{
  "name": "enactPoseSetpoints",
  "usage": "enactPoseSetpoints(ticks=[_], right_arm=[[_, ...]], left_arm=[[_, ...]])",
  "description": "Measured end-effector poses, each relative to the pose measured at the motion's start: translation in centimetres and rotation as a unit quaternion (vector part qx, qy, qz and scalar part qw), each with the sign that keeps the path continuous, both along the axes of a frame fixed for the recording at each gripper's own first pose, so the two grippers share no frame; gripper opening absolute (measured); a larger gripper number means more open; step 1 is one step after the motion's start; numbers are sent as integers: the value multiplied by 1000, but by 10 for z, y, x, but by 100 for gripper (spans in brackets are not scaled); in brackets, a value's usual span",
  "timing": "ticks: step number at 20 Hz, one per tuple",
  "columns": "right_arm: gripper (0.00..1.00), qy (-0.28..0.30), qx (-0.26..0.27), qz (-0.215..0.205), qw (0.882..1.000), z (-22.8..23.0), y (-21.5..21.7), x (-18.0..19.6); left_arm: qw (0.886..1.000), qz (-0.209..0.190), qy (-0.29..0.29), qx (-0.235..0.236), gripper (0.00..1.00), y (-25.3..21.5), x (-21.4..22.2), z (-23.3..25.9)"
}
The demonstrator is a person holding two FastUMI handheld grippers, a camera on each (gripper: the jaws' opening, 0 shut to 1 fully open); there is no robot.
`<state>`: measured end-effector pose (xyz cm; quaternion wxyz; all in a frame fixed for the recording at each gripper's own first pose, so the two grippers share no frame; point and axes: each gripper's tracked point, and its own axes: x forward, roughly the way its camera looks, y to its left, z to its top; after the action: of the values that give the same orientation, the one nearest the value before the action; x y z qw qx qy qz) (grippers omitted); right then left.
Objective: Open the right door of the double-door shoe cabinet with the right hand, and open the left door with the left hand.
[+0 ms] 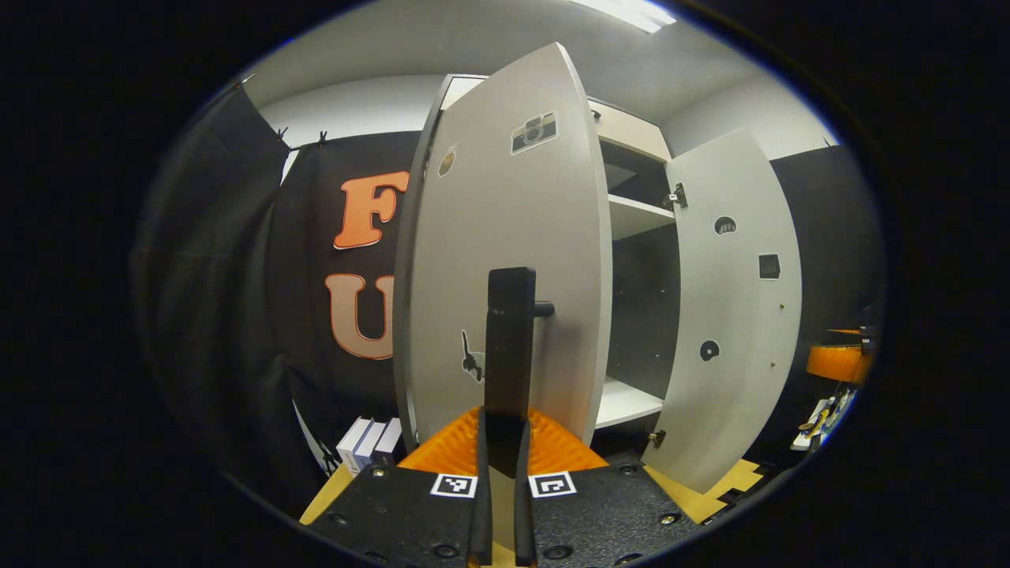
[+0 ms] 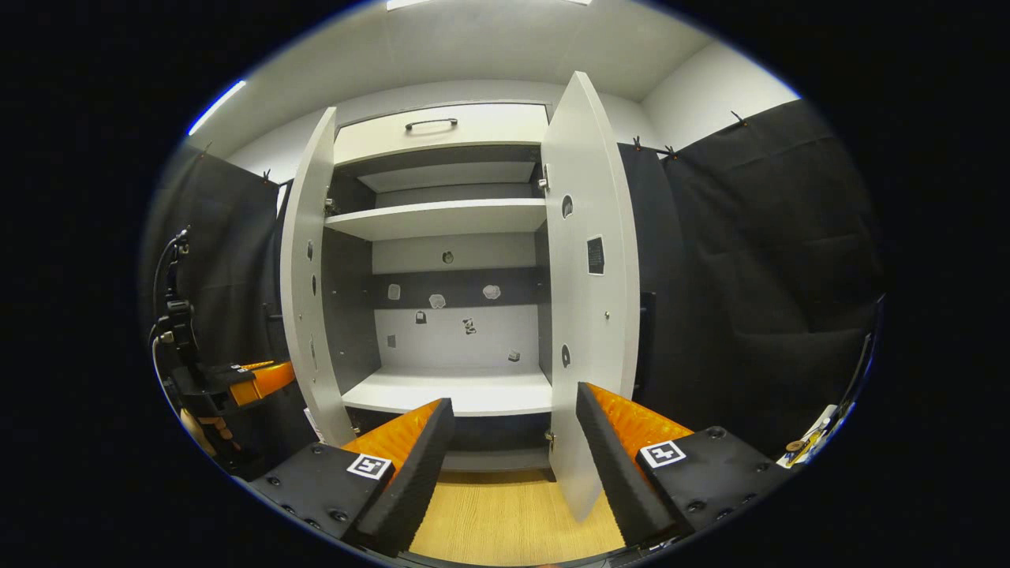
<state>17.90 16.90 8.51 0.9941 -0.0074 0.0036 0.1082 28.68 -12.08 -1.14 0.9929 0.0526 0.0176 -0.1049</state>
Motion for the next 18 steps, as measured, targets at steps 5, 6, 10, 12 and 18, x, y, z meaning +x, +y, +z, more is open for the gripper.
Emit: enactPoseSetpoints(ticks=[5, 6, 10, 12, 18], right_arm=[[89, 2, -4, 7, 1000, -2, 8, 1], [89, 1, -4, 9, 1000, -1, 9, 1], [89, -3, -8, 13, 1000, 1, 16, 3], [89, -1, -8, 20, 1000, 0, 22, 3], [98, -1, -11, 41, 999, -1, 41, 2]], left_arm=[[1000, 16, -8, 6, 8, 10, 2, 1], [1000, 19, -9, 7, 7, 12, 2, 2], [999, 32, -13, 6, 6, 19, 4, 3], [999, 42, -17, 8, 7, 24, 5, 4], [999, 49, -12, -7, 2, 28, 5, 4]])
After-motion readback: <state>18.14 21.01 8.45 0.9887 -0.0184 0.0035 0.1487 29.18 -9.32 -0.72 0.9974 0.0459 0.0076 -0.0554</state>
